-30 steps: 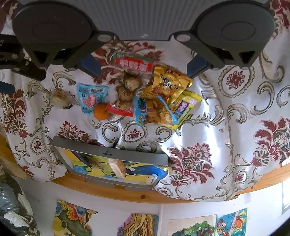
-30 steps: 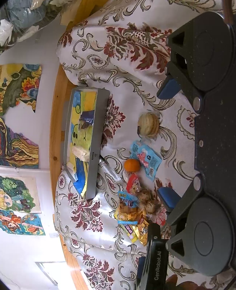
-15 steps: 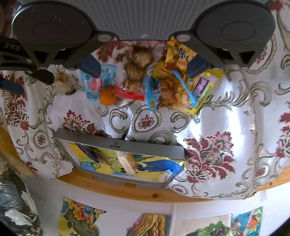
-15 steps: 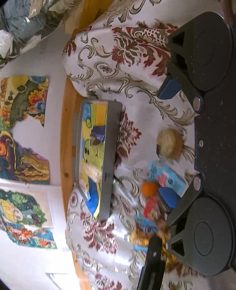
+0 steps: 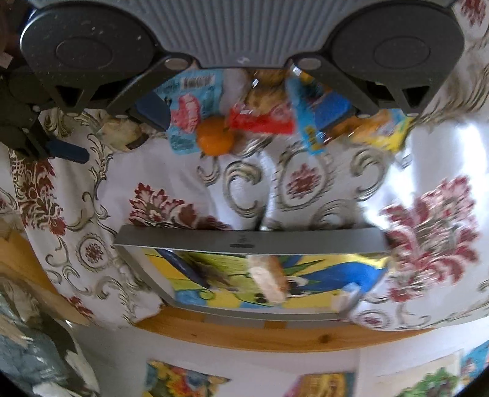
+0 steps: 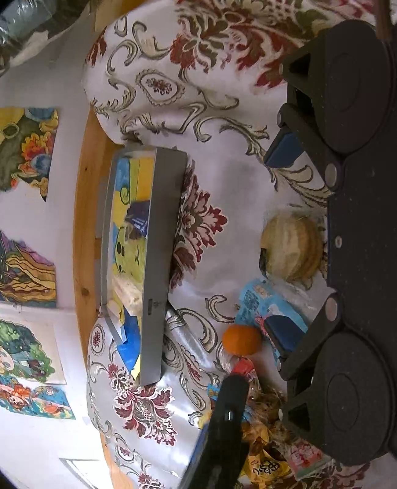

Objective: Organize snacks
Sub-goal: 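Grasp the mandarin orange with the left tool while the right tool grasps the cookie bag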

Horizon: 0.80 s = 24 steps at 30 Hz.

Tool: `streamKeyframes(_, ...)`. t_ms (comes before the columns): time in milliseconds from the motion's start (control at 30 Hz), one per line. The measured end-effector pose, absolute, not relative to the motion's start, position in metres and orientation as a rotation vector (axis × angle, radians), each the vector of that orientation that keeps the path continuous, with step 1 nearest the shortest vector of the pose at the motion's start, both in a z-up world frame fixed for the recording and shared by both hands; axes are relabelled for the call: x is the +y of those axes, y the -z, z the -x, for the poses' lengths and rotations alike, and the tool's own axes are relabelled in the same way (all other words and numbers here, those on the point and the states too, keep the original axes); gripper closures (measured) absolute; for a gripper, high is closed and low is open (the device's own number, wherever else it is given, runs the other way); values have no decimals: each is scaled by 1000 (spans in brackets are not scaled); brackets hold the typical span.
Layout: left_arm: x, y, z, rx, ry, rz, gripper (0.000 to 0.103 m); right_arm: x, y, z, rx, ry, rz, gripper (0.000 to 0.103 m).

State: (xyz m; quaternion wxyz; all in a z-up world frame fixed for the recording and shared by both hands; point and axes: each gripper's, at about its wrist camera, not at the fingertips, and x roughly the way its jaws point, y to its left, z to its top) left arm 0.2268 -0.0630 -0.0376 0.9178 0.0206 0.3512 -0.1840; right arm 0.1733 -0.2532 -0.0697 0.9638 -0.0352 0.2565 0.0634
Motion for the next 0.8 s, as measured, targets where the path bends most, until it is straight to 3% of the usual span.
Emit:
streamKeyframes(400, -97, 49, -263, 764, 495, -209, 2, -260, 77, -191, 596, -148, 50, 4)
streamKeyframes(800, -83, 54, -257, 674, 503, -78, 12, -254, 81, -191, 584, -129, 74, 10)
